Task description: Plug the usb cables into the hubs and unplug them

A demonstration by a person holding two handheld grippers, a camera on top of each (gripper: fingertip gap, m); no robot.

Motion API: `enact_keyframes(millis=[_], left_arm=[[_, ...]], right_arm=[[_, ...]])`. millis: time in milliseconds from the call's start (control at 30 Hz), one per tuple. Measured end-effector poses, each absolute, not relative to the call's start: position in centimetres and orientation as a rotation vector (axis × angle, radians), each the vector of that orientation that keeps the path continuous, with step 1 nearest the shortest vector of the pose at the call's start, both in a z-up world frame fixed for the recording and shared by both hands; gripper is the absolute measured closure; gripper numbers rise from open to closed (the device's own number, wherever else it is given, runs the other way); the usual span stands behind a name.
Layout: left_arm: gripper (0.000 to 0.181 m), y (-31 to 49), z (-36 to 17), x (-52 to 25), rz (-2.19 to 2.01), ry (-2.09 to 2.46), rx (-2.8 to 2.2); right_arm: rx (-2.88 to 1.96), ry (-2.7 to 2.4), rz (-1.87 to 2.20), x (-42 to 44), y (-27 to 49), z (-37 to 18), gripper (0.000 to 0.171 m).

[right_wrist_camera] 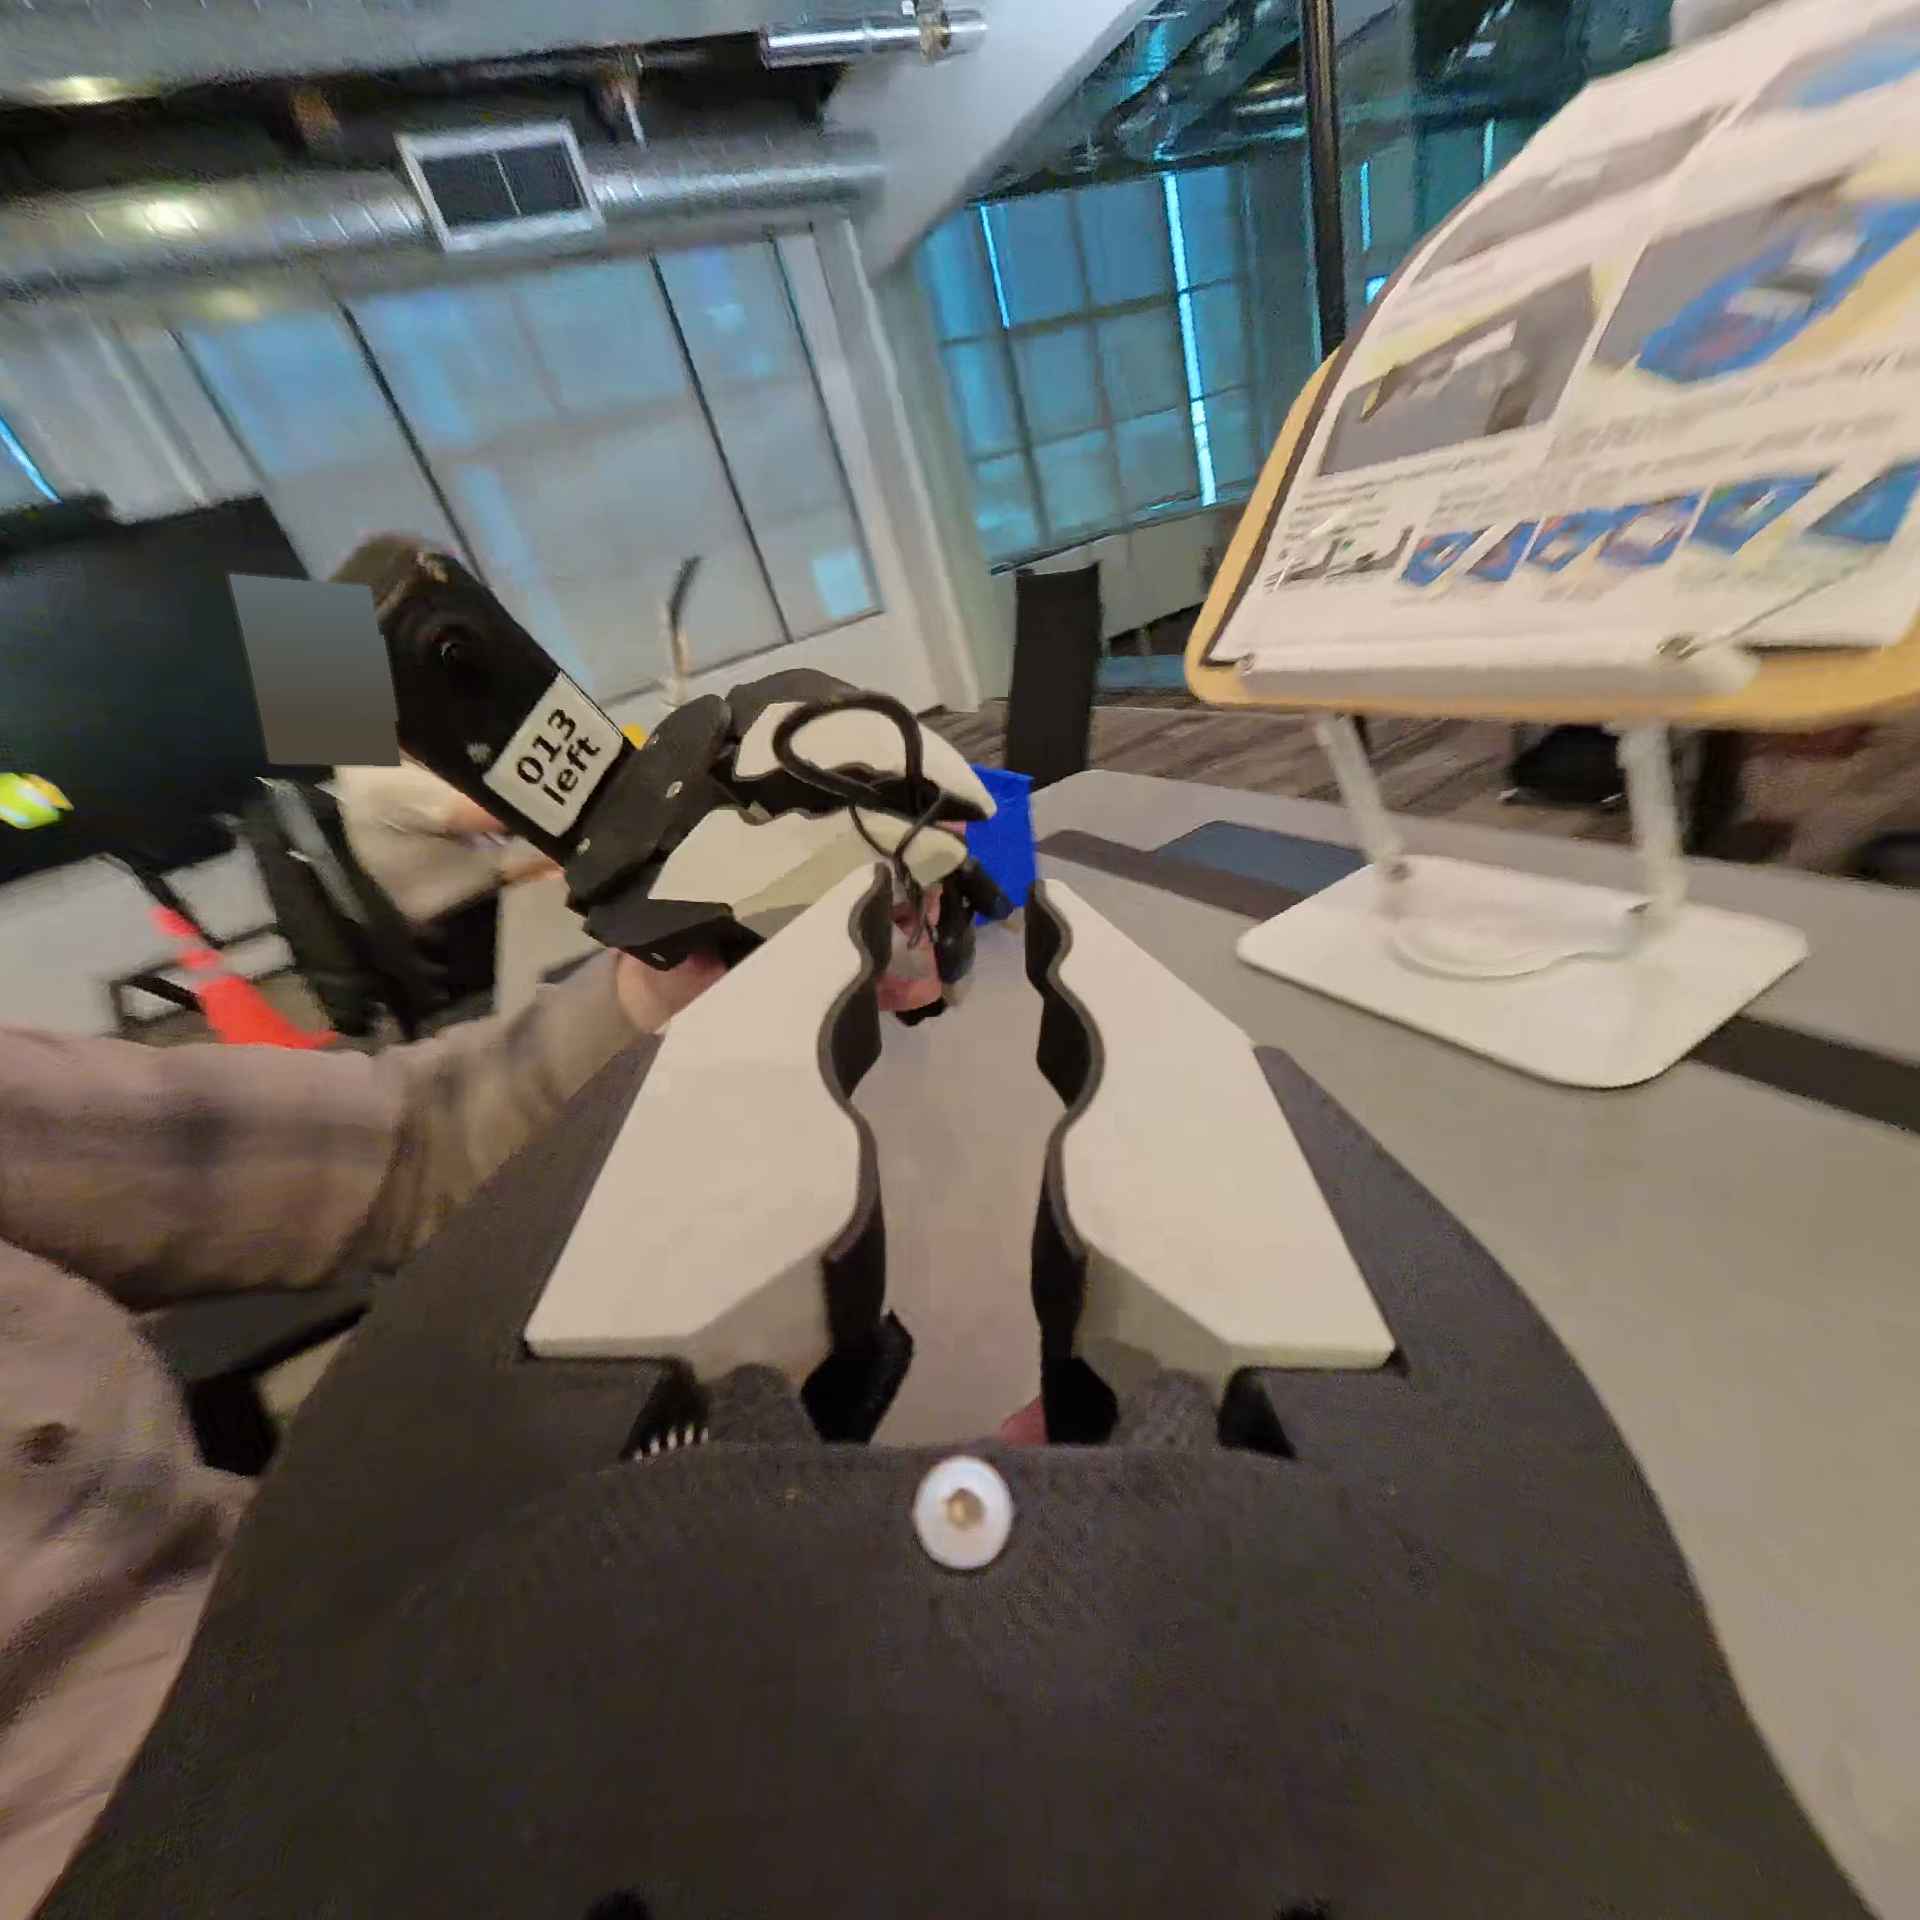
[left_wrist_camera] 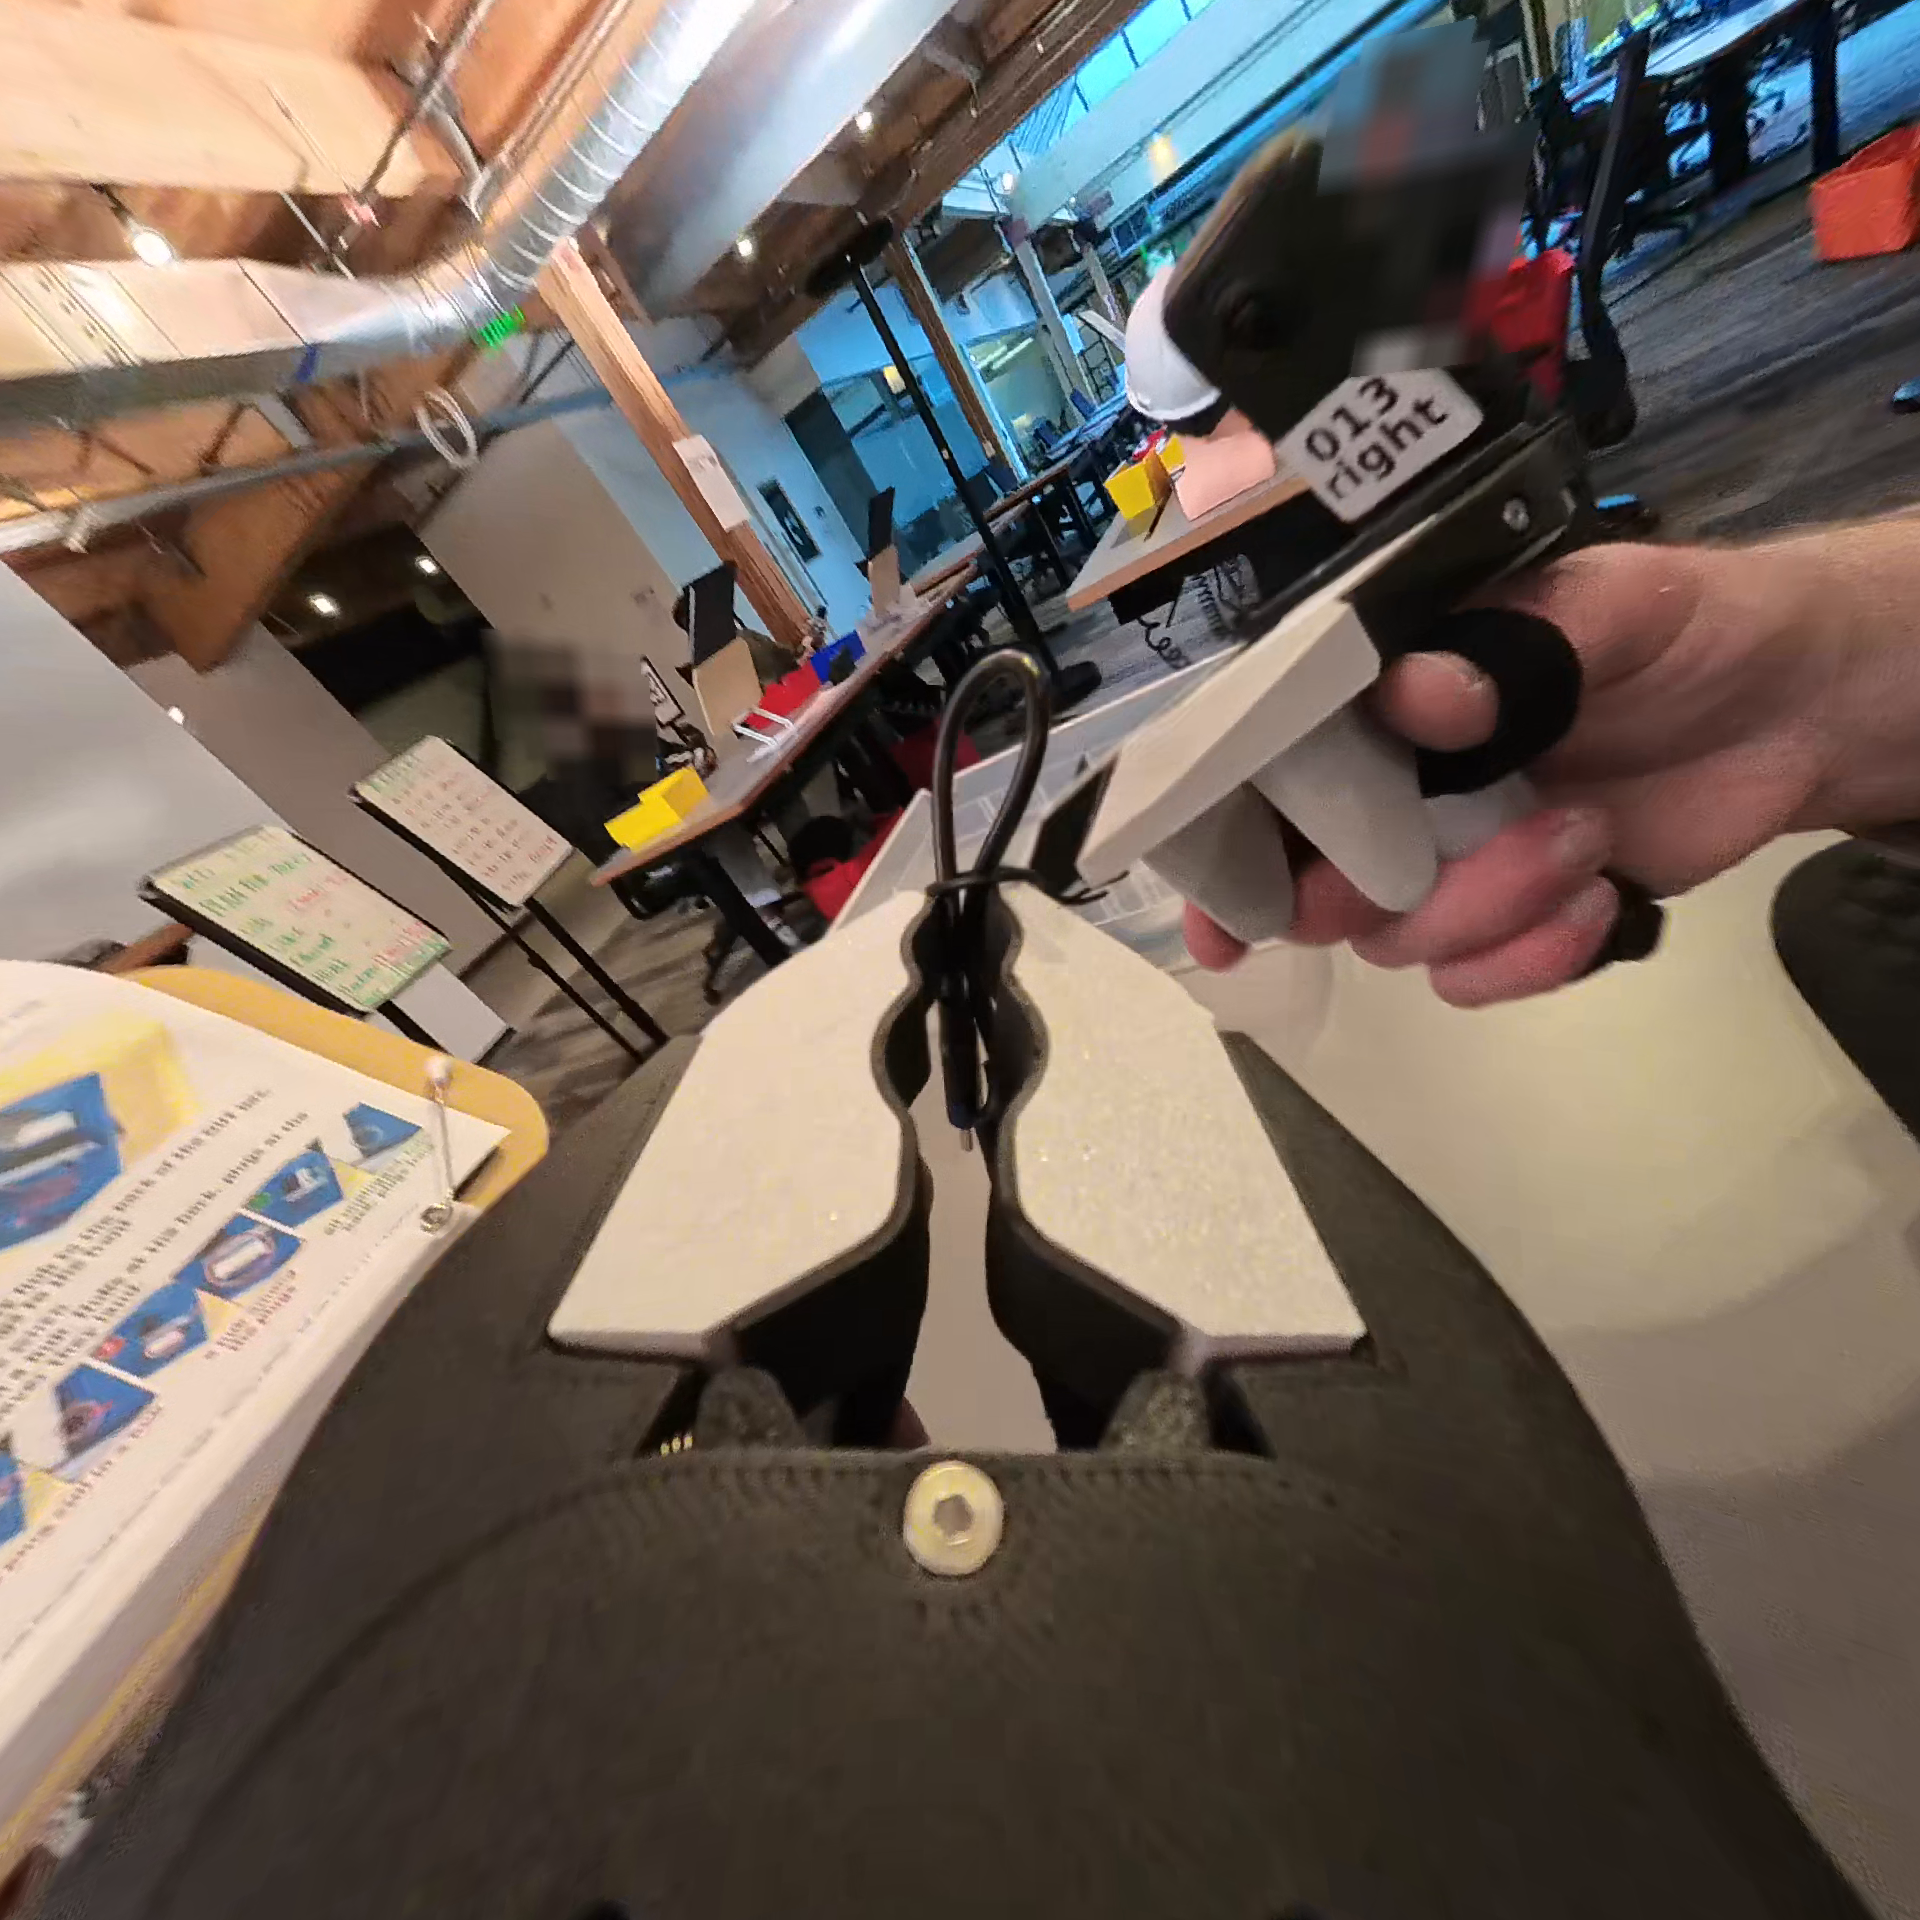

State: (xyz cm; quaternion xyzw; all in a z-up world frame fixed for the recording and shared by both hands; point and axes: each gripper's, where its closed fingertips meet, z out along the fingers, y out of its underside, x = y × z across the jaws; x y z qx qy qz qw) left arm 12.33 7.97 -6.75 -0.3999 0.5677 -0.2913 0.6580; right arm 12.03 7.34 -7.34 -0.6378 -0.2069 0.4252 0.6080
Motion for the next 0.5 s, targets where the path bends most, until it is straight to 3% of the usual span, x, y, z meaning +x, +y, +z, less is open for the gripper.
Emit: enact_keyframes(millis=[133, 233, 500], left_arm=[[0.175, 7.3, -6.4, 12.3, -0.579, 1.295, -0.811], [0.176, 6.7, -6.4, 12.4, -0.544, 1.309, -0.762], [0.176, 6.6, -5.9, 12.2, -0.566, 1.289, -0.757]], right_arm=[[-1.436, -0.419, 1.211, 11.0, 6.7, -7.5, 0.146], [-1.361, -0.403, 1.342, 10.6, 5.9, -6.9, 0.155], [-1.316, -0.415, 1.294, 10.7, 5.5, -6.3, 0.167]])
